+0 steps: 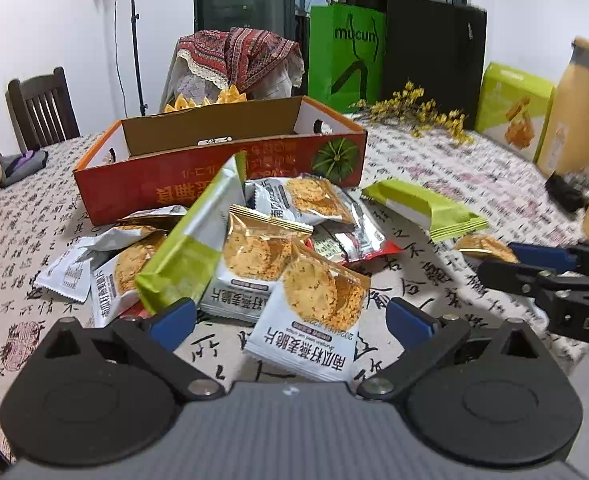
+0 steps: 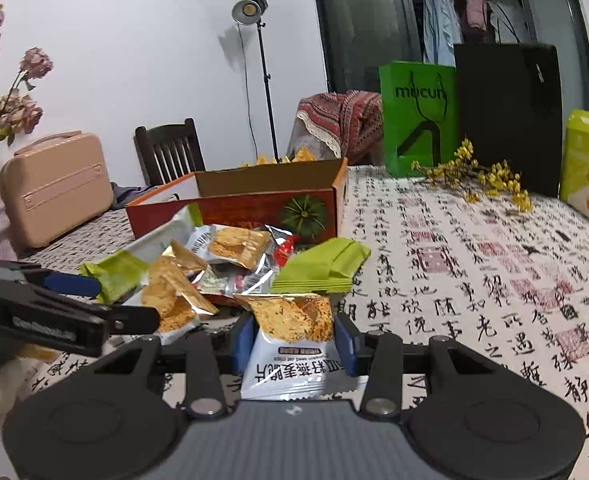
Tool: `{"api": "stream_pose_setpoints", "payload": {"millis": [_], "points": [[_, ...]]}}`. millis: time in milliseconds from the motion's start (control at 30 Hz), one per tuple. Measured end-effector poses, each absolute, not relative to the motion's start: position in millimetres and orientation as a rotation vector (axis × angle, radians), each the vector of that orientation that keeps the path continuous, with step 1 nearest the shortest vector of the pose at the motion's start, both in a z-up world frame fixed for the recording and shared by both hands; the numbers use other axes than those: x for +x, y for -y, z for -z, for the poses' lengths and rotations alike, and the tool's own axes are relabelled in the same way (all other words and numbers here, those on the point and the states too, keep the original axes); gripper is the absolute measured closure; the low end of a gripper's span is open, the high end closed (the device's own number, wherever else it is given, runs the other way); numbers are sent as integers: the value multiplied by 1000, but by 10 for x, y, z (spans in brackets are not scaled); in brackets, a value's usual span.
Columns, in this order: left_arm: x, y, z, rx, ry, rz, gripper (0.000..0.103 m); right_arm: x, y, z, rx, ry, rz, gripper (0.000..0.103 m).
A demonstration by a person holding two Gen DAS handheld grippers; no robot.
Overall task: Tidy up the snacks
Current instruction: 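Grasp a white packet edge with the left gripper while the right holds its packet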
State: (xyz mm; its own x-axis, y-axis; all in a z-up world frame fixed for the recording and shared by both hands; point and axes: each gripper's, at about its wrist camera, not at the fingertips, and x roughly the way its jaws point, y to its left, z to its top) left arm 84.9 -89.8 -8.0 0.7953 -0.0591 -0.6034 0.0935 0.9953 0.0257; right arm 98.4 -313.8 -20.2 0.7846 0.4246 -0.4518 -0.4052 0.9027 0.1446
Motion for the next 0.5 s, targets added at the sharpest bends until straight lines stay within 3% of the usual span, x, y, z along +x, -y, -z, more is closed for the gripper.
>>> {"api": "stream_pose_setpoints", "payload": {"millis": [200, 300, 467, 500], "points": [[975, 1060, 218, 127, -659, 8, 1, 1028, 3144, 258, 48, -506, -466, 61], [998, 1079, 251, 138, -664, 8, 14, 1049, 3122, 274, 46, -513, -466, 61], [992, 1052, 290, 92, -694, 57, 65, 1044, 3088, 283, 45, -524, -465, 61], [970, 1041, 282, 87, -688, 63, 69, 1038, 3080, 286, 44, -527, -464, 61]]}}
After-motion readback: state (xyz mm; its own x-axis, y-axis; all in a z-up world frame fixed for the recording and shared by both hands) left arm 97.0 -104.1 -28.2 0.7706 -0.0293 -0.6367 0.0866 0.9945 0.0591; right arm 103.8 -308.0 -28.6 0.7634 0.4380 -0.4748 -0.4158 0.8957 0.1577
